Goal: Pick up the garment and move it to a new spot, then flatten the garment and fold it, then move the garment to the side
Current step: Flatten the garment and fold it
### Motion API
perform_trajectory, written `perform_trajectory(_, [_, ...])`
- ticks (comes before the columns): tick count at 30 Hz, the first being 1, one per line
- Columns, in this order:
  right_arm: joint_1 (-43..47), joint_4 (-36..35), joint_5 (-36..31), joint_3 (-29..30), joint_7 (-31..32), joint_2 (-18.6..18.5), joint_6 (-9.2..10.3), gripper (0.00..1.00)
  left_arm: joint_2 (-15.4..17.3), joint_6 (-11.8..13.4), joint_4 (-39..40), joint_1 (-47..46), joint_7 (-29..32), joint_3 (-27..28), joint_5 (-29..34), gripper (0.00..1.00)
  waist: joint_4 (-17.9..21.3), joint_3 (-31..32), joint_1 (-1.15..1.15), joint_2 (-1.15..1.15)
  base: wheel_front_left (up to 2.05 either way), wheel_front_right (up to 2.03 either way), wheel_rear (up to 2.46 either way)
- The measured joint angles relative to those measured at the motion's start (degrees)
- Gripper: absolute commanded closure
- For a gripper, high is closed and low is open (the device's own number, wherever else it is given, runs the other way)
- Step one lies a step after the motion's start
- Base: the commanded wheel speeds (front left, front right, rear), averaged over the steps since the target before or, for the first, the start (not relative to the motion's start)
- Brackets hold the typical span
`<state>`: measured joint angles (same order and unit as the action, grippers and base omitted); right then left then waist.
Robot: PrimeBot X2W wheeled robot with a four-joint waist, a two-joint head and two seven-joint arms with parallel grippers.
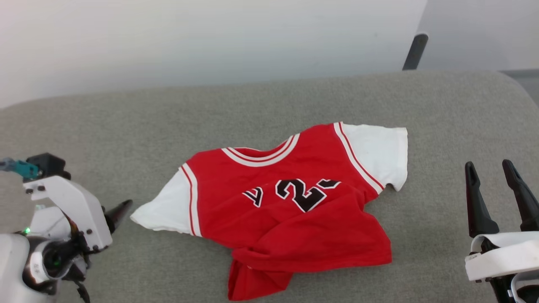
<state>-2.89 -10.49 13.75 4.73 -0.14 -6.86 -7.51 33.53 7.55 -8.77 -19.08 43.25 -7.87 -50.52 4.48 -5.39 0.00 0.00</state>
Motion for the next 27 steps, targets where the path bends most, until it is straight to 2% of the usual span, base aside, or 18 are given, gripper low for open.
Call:
perform_trajectory(13, [1.1,-3.4,-0.7,-1.0,-0.4,0.0,0.0,0.0,-0.1,-0.2,0.1,0.7,1.7,-2.4,0.3,0.0,-0.9,3.5,0.0,0.0,0.0,0.0,0.0])
perform_trajectory(27, [-0.5,-6.1,-0.7,-1.0,-0.4,-1.0,0.0,0.0,0.6,-1.1,-7.3,-7.7,5.7,-5.5,1.9,0.0,0.8,-2.8,0.0,0.0,0.0,0.0,0.0])
